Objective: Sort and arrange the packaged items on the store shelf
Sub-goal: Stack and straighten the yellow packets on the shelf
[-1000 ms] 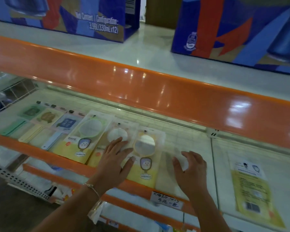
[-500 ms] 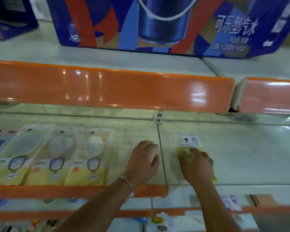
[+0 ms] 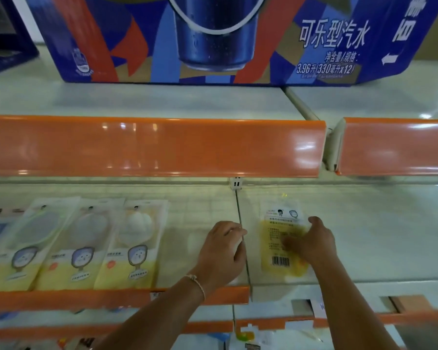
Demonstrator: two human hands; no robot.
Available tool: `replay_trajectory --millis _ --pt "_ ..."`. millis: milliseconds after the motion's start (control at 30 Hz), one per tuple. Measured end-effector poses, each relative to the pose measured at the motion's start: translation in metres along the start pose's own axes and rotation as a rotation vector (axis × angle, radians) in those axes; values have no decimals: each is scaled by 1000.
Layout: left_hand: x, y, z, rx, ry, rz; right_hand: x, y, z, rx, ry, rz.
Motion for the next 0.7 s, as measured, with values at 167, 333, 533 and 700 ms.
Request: replay_trajectory --millis 167,333,533,700 --pt "14 -12 11 -10 -13 -34 -2 5 -7 -47 45 -158" --pt "27 -28 18 -40 -49 -18 -10 26 -9 -30 134 -615" --pt "35 -51 22 -15 -173 54 34 52 16 163 150 -1150" --pt "59 -73 22 226 -687 700 82 71 46 365 57 -1248"
Point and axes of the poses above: each hand's wrist, its own z-axis away from the middle knuckle, its own y-axis out of the palm, x = y × z, the point moved 7 cm from there along -z, towards the middle knuckle, and after that the axes turned 14 degrees about -y, right-handed, at the moved point
